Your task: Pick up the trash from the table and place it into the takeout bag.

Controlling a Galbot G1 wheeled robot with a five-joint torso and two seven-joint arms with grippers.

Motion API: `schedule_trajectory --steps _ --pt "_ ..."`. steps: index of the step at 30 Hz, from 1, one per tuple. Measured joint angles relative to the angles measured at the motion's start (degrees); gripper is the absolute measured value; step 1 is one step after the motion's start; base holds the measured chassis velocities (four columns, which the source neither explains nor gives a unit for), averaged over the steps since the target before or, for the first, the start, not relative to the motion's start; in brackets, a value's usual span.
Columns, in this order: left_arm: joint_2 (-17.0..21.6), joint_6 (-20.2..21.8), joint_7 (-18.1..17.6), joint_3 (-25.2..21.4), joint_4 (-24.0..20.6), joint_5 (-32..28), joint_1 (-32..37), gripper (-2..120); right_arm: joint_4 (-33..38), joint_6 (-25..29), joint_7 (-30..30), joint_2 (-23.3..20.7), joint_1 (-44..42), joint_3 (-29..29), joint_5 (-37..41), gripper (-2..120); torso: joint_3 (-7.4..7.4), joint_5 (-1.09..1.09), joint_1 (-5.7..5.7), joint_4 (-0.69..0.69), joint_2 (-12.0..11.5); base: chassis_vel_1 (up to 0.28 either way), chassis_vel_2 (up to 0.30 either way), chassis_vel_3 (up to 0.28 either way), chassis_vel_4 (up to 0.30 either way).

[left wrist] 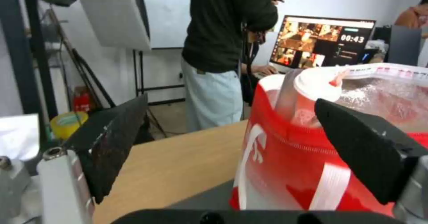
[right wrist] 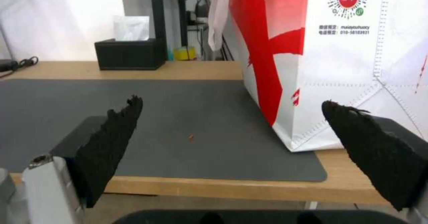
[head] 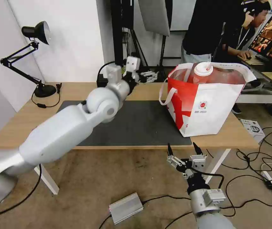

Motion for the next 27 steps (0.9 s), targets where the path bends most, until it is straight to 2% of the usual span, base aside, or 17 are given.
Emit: schedule_trajectory --steps 6,10,20,24,25,27 --pt "0.81 -0.09 -0.9 -3.03 -2.87 1.01 4.0 100 0.0 0.0 0.0 0.0 0.0 0.0 0.0 100 0.0 0.0 0.0 0.0 0.0 0.0 0.0 0.0 0.0" --pt "2.87 -0.23 -1.06 -7.53 -6.63 3.06 10.3 100 0.0 0.0 0.0 0.0 0.0 0.0 0.0 100 0.0 0.01 0.0 0.0 0.0 0.0 0.0 0.0 0.0" --pt "6.98 -1.28 -0.92 -15.11 -10.66 7.23 21.74 100 0.0 0.0 0.01 0.0 0.0 0.0 0.0 100 0.01 -0.01 0.0 0.0 0.01 0.0 0.0 0.0 0.0" --pt "7.96 -1.42 -0.64 -21.34 -13.54 8.84 28.8 100 0.0 0.0 0.01 0.0 0.0 0.0 0.0 100 0.0 0.0 0.0 0.0 0.01 0.0 0.0 0.0 0.0" --pt "7.96 -1.42 -0.64 -21.34 -13.54 8.84 28.8 100 0.0 0.0 0.01 0.0 0.0 0.0 0.0 100 0.0 0.0 0.0 0.0 0.01 0.0 0.0 0.0 0.0" --pt "8.33 -1.72 -0.2 -24.36 -14.88 10.13 32.44 100 0.0 0.0 0.0 0.0 0.0 0.0 0.0 100 0.0 0.0 0.01 -0.01 0.01 0.0 0.0 0.0 0.0"
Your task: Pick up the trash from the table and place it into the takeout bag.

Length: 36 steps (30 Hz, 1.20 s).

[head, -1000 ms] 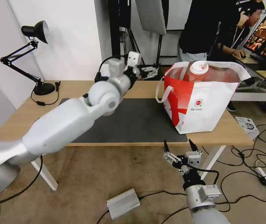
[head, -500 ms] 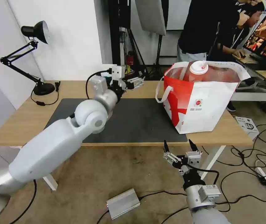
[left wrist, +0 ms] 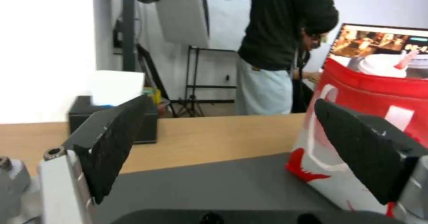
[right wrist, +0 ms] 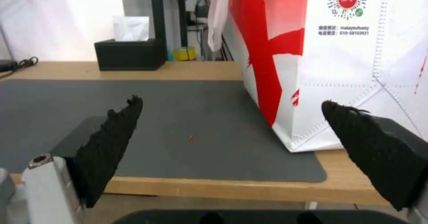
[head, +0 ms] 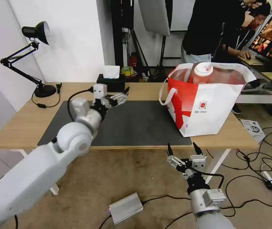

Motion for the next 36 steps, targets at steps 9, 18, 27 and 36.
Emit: schedule_trajectory --steps 9,18,27,36 --pt "-0.32 -2.93 0.92 -9.12 -5.04 6.33 15.27 100 0.0 0.0 0.0 0.0 0.0 0.0 0.0 100 0.0 0.0 0.0 0.01 0.0 0.0 0.0 0.0 0.0" --pt "-4.89 -5.52 2.36 -17.48 -8.62 14.29 27.91 100 0.0 0.0 0.0 0.0 0.0 0.0 0.0 100 -0.01 0.0 -0.01 0.01 0.0 0.0 0.0 0.0 0.0" --pt "-10.43 -6.5 2.53 -21.21 -11.29 19.27 34.77 100 0.0 0.0 0.01 0.0 0.0 0.0 0.0 100 0.0 0.01 -0.01 0.0 -0.01 0.0 0.0 0.0 0.0" --pt "-15.68 -9.73 4.43 -25.95 -12.91 25.12 42.54 100 0.0 0.0 0.0 0.0 -0.01 0.0 0.0 100 0.0 0.01 -0.01 0.01 0.0 0.0 0.0 0.0 0.0"
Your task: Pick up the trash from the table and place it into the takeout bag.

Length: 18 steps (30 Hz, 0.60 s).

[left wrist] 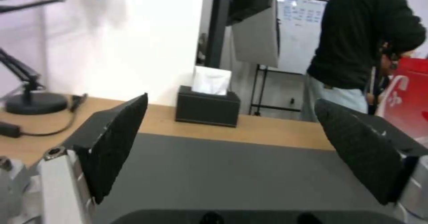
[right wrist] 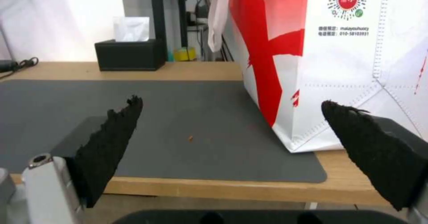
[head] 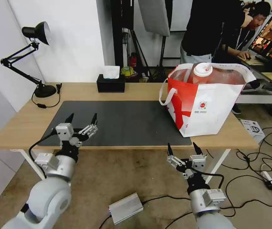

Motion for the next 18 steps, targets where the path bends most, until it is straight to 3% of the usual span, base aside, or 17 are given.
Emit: schedule_trajectory --steps 7,18 --pt "-4.61 -3.01 1.83 -2.64 -0.43 5.12 6.15 100 0.0 0.0 0.0 0.0 0.0 0.0 0.0 100 0.0 0.0 0.0 0.0 0.0 0.0 0.0 0.0 0.0" --pt "-11.76 -7.09 4.02 -1.18 1.23 12.7 10.91 100 0.0 0.0 0.0 0.0 0.0 0.0 0.0 100 0.0 0.0 0.0 0.0 0.0 0.0 0.0 0.0 0.0"
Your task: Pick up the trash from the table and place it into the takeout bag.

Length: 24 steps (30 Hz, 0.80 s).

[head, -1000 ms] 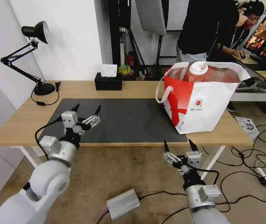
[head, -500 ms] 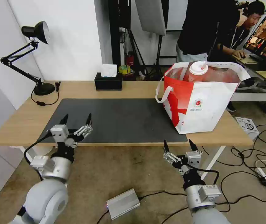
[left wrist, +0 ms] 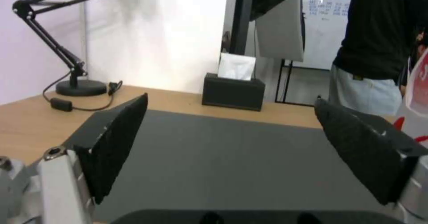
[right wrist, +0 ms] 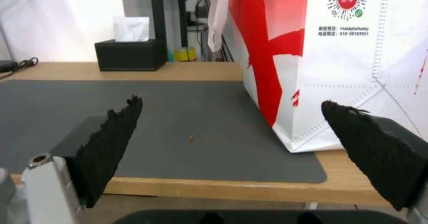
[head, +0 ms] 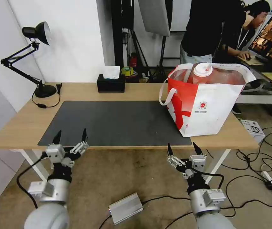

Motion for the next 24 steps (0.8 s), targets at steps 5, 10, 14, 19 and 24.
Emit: schedule_trajectory --steps 5,10,14,19,24 --pt "-2.35 -1.8 0.16 1.28 1.18 3.19 1.72 100 0.0 0.0 0.0 0.0 0.0 0.0 0.0 100 0.0 0.0 0.0 0.0 0.0 0.0 0.0 0.0 0.0" --pt "-4.11 -3.97 0.38 2.27 2.95 5.26 2.89 100 0.0 0.0 0.0 0.0 0.0 0.0 0.0 100 0.0 0.0 0.0 0.0 0.0 0.0 0.0 0.0 0.0" --pt "-4.31 -4.99 0.64 2.43 3.58 5.62 3.35 100 0.0 0.0 0.0 0.0 0.0 0.0 0.0 100 0.0 0.0 0.0 0.0 0.0 0.0 0.0 0.0 0.0" --pt "-5.15 -6.3 1.22 2.65 4.35 6.55 3.88 100 0.0 0.0 0.0 0.0 0.0 0.0 0.0 100 0.01 0.0 0.0 0.0 0.0 0.0 0.0 0.0 0.0" --pt "-5.87 -7.72 2.22 3.33 5.24 7.76 5.06 100 0.0 0.0 0.0 0.0 0.0 0.0 0.0 100 0.0 0.0 0.01 0.0 0.0 0.0 0.0 0.0 0.0"
